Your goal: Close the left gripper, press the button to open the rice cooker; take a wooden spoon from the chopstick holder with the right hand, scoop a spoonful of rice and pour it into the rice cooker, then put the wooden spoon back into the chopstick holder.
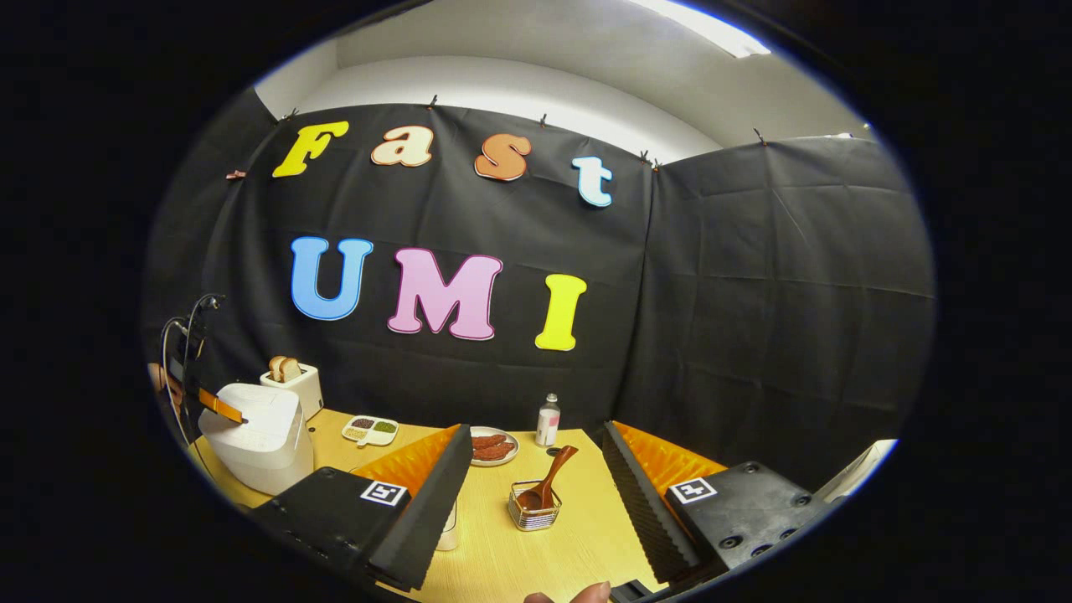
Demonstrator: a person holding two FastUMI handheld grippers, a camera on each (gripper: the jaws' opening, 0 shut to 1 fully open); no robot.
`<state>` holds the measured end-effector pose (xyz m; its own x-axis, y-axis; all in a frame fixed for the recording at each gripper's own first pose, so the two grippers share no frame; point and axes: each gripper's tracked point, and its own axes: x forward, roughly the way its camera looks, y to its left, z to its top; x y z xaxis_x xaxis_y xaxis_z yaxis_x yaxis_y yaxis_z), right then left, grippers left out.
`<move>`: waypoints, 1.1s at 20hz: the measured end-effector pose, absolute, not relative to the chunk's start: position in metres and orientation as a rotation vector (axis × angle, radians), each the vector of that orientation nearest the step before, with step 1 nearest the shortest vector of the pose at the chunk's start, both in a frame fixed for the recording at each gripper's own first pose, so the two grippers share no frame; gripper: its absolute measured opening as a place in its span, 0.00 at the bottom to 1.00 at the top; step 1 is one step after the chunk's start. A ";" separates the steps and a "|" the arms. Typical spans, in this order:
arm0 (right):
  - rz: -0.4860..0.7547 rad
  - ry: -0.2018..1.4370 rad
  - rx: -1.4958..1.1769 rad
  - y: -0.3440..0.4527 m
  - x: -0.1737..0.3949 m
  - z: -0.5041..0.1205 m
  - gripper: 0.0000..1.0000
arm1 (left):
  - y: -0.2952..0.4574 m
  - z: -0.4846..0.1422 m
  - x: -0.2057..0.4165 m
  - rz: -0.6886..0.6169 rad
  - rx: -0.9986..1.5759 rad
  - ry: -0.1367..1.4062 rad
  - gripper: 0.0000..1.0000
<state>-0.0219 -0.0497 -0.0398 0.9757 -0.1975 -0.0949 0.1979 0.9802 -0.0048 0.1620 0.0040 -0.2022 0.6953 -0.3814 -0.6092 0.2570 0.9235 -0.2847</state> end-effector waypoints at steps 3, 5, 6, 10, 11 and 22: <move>-0.193 0.096 0.000 -0.046 -0.022 -0.040 0.98 | 0.003 -0.206 0.162 -0.358 -0.210 0.772 0.07; -0.189 0.094 0.000 -0.044 -0.023 -0.038 0.98 | 0.003 -0.202 0.164 -0.361 -0.177 0.759 0.07; -0.188 0.094 -0.002 -0.043 -0.023 -0.037 0.98 | 0.004 -0.195 0.165 -0.362 -0.154 0.721 0.07; -0.173 0.080 -0.002 -0.043 -0.024 -0.032 0.98 | 0.012 -0.124 0.173 -0.315 -0.157 0.474 0.07; -0.167 0.077 0.011 -0.042 -0.024 -0.031 0.98 | 0.016 -0.100 0.175 -0.300 -0.177 0.414 0.07; -0.136 0.024 0.006 -0.045 -0.031 -0.009 0.98 | 0.036 0.023 0.128 -0.187 -0.093 0.024 0.76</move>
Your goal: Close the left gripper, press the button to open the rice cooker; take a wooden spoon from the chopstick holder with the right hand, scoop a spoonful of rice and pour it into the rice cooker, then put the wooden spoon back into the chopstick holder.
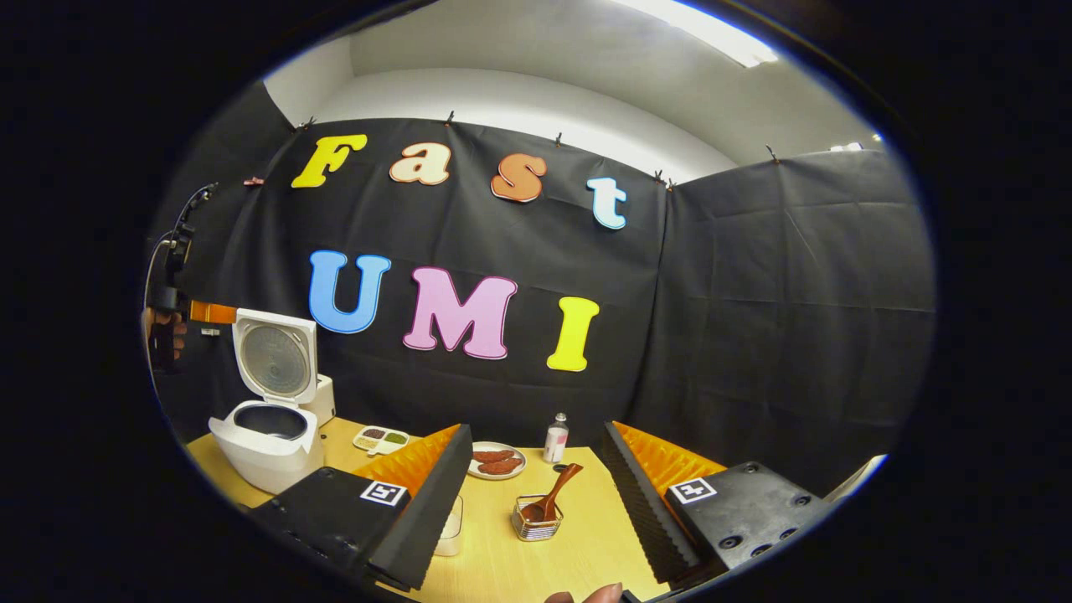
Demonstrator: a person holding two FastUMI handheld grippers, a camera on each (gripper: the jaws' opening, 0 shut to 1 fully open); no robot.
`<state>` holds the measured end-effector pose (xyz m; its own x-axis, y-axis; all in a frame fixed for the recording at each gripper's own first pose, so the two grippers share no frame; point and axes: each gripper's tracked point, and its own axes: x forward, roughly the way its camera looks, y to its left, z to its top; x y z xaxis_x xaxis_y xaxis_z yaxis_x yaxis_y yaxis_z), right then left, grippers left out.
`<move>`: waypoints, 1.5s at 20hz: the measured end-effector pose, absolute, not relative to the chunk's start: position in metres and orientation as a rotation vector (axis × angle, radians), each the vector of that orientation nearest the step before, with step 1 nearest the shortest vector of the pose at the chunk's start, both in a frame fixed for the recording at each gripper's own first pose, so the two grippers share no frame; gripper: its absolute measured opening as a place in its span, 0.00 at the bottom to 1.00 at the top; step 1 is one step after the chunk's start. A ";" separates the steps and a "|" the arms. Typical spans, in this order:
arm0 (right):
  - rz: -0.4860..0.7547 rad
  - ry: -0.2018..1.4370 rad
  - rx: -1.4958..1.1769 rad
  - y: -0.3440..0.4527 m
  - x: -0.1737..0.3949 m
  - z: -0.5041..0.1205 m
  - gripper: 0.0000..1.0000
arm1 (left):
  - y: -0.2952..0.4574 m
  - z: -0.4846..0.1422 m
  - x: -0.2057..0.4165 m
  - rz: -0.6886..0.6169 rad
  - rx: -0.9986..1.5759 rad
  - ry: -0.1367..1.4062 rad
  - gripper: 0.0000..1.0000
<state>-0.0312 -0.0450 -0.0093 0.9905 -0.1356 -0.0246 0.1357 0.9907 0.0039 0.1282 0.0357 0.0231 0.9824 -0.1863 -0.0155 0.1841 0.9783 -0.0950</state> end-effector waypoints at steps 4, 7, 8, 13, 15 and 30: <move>-0.101 0.063 0.088 -0.048 -0.028 -0.023 0.98 | 0.020 0.029 0.092 -0.193 -0.049 0.004 0.95; -0.083 0.089 0.154 -0.065 -0.019 -0.034 0.97 | 0.006 0.025 0.070 -0.187 -0.087 0.028 0.95; -0.085 0.105 0.153 -0.074 -0.016 -0.040 0.97 | 0.002 0.023 0.064 -0.178 -0.096 0.034 0.95; -0.041 0.172 0.097 -0.112 0.013 -0.074 0.98 | -0.029 0.004 0.032 -0.142 -0.141 0.093 0.95; -0.030 0.221 0.115 -0.126 0.028 -0.095 0.98 | -0.037 -0.001 0.024 -0.112 -0.156 0.109 0.95; 0.213 0.561 0.230 -0.144 0.169 -0.302 0.70 | -0.068 -0.013 -0.018 0.182 -0.125 0.201 0.95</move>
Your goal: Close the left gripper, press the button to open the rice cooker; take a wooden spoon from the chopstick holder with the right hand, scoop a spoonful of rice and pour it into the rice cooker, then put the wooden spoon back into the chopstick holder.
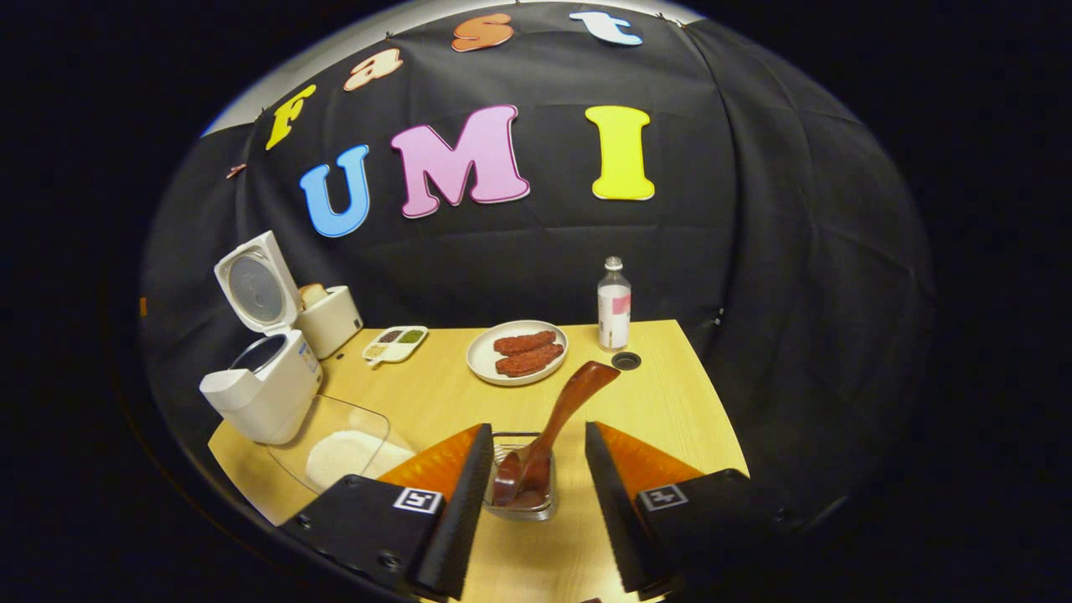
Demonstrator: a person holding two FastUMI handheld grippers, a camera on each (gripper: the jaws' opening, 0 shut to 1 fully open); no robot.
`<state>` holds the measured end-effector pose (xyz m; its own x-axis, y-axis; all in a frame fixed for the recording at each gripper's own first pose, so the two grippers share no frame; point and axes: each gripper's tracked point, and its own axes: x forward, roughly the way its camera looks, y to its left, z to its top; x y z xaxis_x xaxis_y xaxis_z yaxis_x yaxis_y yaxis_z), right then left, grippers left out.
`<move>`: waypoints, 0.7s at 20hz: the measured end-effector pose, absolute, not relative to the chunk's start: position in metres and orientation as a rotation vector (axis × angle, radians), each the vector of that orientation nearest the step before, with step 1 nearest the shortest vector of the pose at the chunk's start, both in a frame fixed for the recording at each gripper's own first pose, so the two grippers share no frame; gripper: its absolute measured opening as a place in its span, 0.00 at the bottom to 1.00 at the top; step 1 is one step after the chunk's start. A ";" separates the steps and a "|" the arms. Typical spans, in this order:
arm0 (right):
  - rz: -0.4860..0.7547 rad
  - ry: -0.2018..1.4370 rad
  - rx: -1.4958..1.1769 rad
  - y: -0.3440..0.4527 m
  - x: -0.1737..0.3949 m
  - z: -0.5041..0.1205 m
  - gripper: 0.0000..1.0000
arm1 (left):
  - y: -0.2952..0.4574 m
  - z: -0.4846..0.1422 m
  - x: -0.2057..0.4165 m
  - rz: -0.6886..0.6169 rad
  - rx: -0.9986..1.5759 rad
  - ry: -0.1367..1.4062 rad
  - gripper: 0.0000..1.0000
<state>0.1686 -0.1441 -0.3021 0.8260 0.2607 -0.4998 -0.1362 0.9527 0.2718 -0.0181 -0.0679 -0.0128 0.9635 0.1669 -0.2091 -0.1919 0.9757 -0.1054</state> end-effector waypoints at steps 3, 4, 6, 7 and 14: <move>0.230 0.635 0.295 -0.139 0.183 -0.335 0.58 | -0.075 -0.015 -0.030 0.211 -0.134 0.215 0.95; 0.240 0.637 0.317 -0.136 0.189 -0.338 0.59 | -0.072 -0.014 -0.034 0.229 -0.133 0.216 0.95; 0.264 0.642 0.355 -0.129 0.198 -0.346 0.58 | -0.062 -0.015 -0.042 0.275 -0.129 0.222 0.95; 0.272 0.654 0.364 -0.127 0.201 -0.353 0.58 | -0.058 -0.015 -0.047 0.297 -0.132 0.225 0.95; 0.304 0.678 0.497 -0.114 0.209 -0.355 0.22 | -0.050 -0.026 -0.070 0.367 -0.157 0.250 0.95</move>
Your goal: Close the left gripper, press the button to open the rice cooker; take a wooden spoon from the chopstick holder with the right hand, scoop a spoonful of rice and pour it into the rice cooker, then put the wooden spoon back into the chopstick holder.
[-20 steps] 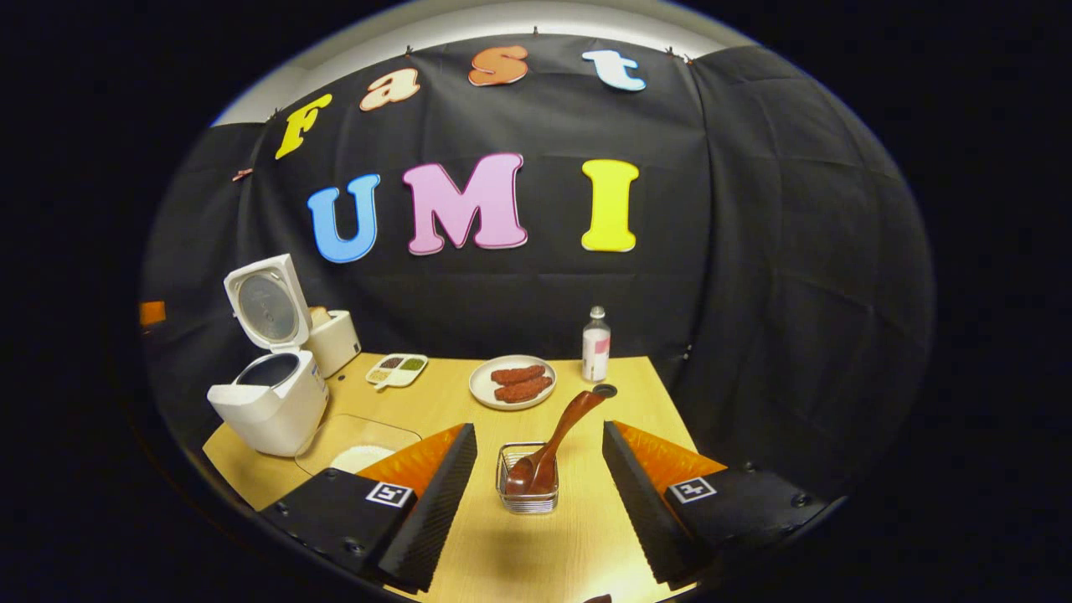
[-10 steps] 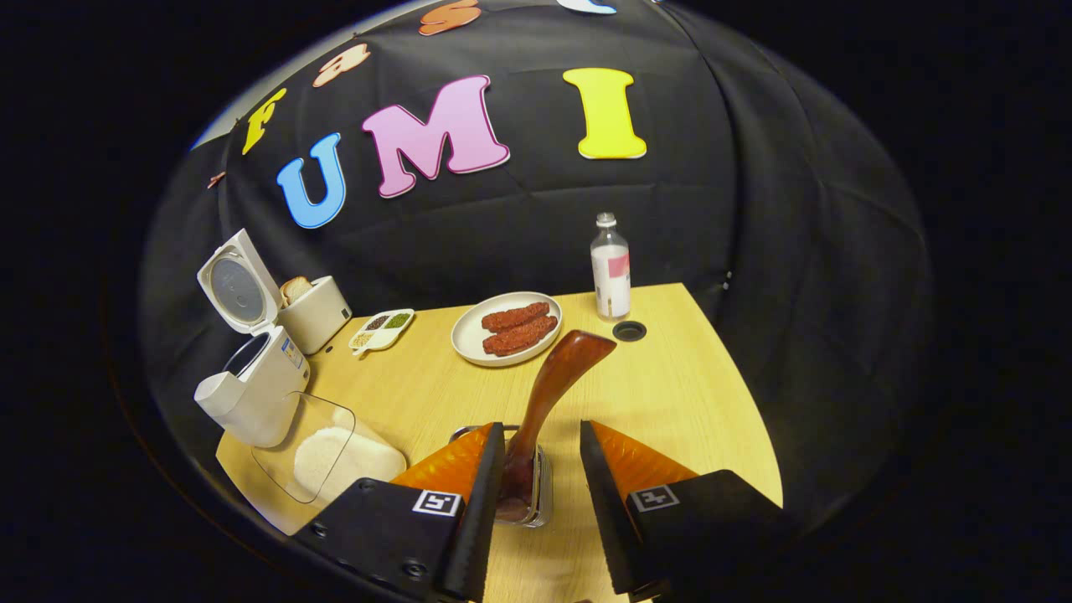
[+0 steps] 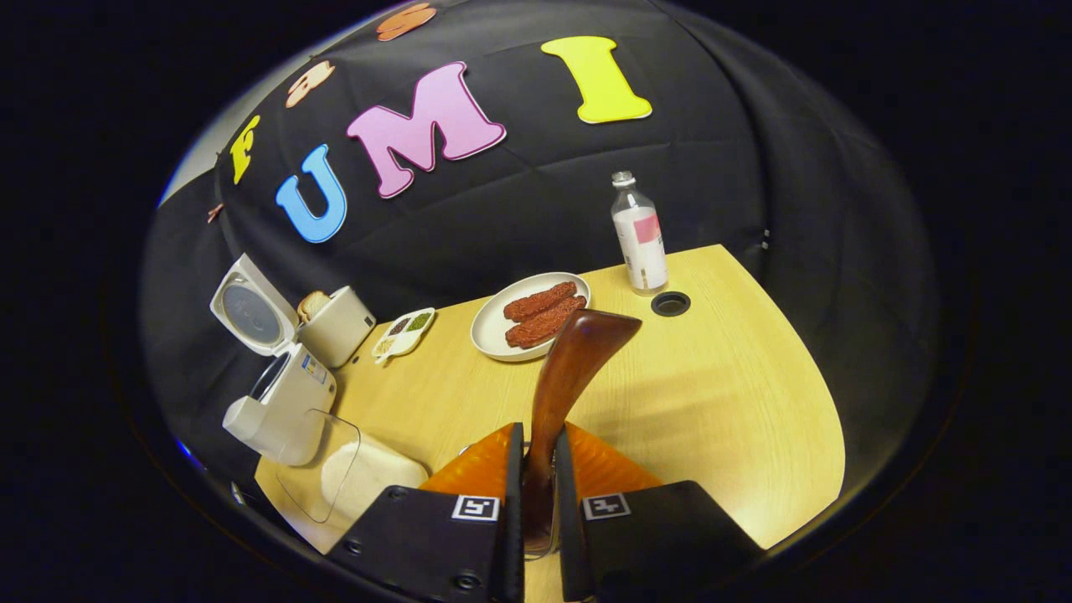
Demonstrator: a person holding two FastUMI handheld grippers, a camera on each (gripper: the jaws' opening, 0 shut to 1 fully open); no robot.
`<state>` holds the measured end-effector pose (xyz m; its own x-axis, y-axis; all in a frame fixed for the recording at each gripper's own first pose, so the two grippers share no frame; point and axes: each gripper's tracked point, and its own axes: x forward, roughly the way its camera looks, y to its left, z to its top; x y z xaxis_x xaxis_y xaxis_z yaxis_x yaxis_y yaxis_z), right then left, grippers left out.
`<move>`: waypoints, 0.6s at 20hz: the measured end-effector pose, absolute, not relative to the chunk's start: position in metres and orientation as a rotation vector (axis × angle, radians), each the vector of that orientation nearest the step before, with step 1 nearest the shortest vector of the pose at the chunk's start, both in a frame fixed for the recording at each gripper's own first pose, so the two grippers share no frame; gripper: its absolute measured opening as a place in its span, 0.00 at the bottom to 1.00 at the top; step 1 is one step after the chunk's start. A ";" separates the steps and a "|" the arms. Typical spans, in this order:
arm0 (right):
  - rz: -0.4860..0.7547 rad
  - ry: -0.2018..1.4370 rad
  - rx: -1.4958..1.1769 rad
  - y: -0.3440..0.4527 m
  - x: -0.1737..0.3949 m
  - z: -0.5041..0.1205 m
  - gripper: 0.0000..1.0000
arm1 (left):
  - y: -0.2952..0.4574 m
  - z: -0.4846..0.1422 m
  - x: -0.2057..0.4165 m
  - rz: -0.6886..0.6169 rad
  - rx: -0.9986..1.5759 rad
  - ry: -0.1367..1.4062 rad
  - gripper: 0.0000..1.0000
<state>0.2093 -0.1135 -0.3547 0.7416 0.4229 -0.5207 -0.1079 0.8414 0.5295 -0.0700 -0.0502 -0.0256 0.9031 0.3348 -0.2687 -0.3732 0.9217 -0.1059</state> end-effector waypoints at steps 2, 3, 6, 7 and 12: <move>0.277 0.639 0.503 -0.117 0.215 -0.350 0.13 | -0.050 -0.027 -0.077 0.370 -0.158 0.250 0.96; 0.267 0.616 0.490 -0.119 0.212 -0.342 0.10 | -0.050 -0.028 -0.080 0.369 -0.154 0.252 0.95; 0.248 0.546 0.496 -0.121 0.212 -0.311 0.10 | -0.044 -0.027 -0.082 0.360 -0.148 0.248 0.95; 0.229 0.522 0.499 -0.125 0.213 -0.301 0.10 | -0.040 -0.027 -0.080 0.354 -0.151 0.247 0.95; 0.195 0.402 0.449 -0.126 0.204 -0.233 0.10 | -0.018 -0.031 -0.063 0.264 -0.150 0.231 0.96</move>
<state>0.2043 -0.1263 -0.2328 0.9036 0.2695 -0.3330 -0.0952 0.8842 0.4573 -0.0635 -0.0180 -0.0309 0.9393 0.2404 -0.2449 -0.2745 0.9546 -0.1159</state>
